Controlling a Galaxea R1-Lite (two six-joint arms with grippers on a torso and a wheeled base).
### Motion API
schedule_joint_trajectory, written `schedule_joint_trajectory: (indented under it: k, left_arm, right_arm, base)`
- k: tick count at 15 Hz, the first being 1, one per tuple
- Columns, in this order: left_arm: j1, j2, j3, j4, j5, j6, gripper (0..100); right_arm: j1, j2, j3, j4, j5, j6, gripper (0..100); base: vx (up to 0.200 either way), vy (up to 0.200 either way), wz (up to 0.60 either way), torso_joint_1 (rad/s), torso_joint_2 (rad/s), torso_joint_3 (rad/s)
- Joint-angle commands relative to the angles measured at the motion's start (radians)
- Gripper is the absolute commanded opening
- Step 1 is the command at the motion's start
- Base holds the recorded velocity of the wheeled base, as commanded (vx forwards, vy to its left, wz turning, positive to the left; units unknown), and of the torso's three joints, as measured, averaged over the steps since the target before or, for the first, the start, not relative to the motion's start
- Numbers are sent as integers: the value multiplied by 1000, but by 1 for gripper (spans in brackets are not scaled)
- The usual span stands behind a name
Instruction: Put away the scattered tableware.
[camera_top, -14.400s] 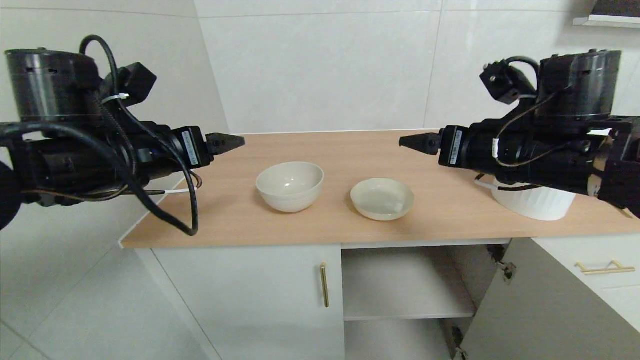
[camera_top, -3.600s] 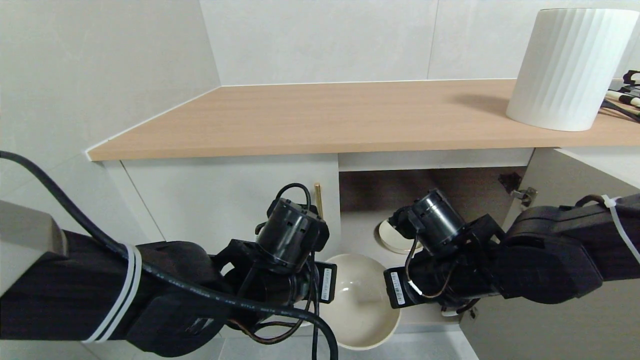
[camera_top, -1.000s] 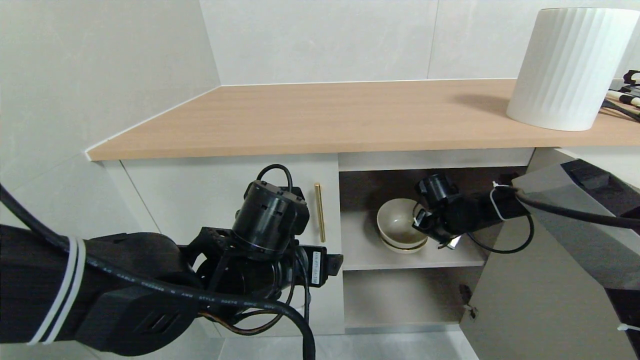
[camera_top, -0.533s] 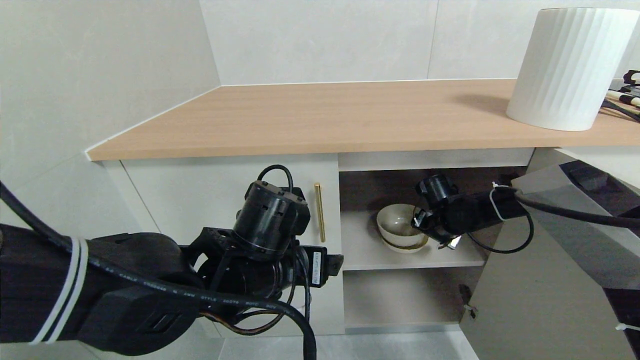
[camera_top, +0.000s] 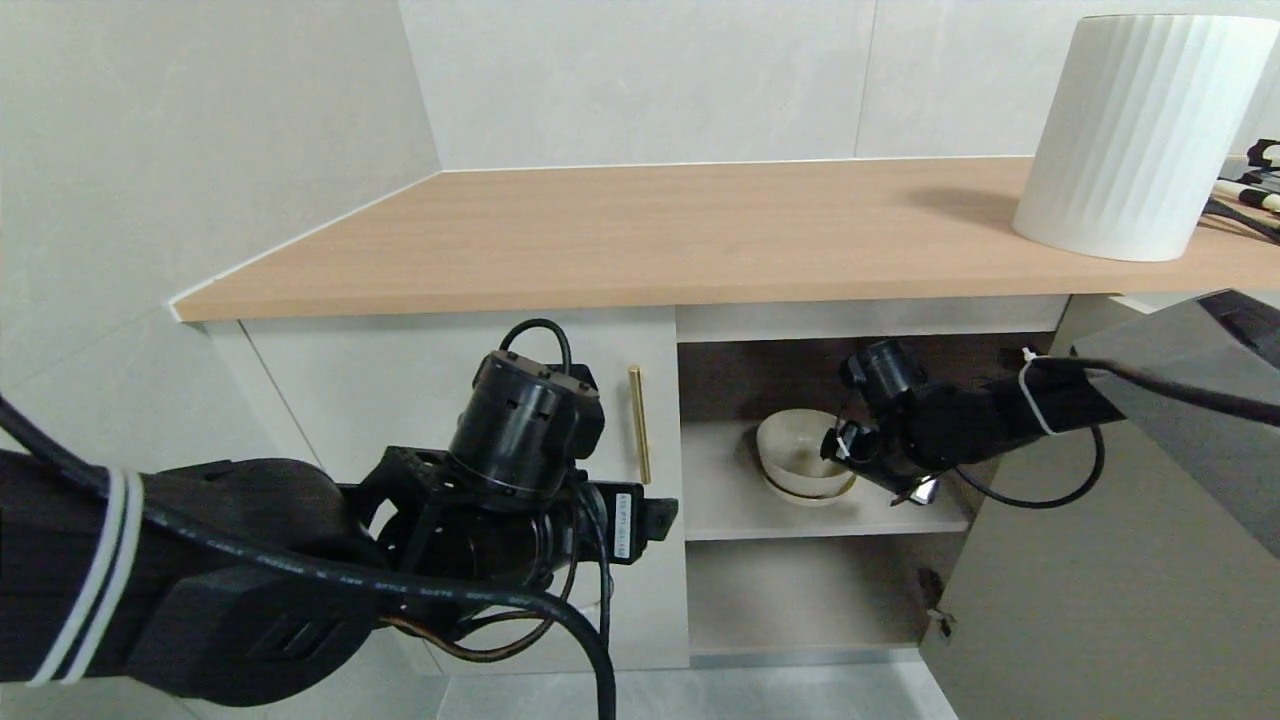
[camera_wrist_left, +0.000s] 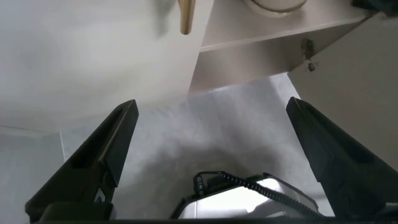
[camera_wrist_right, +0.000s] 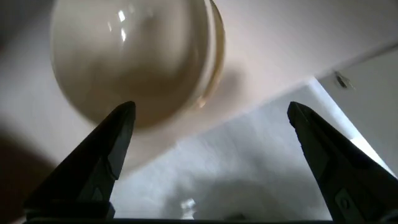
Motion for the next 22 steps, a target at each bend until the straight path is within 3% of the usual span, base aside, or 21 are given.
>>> schedule_joint_trajectory:
  k: [1,3,5,6,8,11,22]
  left_arm:
    - [30,-82,17,2,0,-1,100]
    - [53,-159,92,2,-3,-3,100]
    - [56,-228,183,-2,1,14,100]
    - [56,-293,234,-2,1,67,100]
    - [78,-348,286,-2,-2,114,100]
    - [82,-368,330,-4,1,114,100]
    - [84,-356,306,-4,-2,108,100]
  right_arm:
    - [18,-200,157,-2,32,-41,100]
    - [52,-407,358,-4,127,-79,100]
    - [70,-519,493,-7,149,-121,100]
    - [78,-590,569,-7,150,-158,100]
    - [116,-685,651,-4,149,-191,100]
    - [201,-693,714,-11,138,-193,100]
    - [205,-671,721,-11,147,-191,100]
  base:
    - [0,0,0,0,0,0]
    - [0,0,0,0,0,0]
    - [0,0,0,0,0,0]
    - [0,0,0,0,0,0]
    - [0,0,0,0,0,0]
    - [-67,0,0,-2,1,1]
    - [-200,0,0,1,2,2]
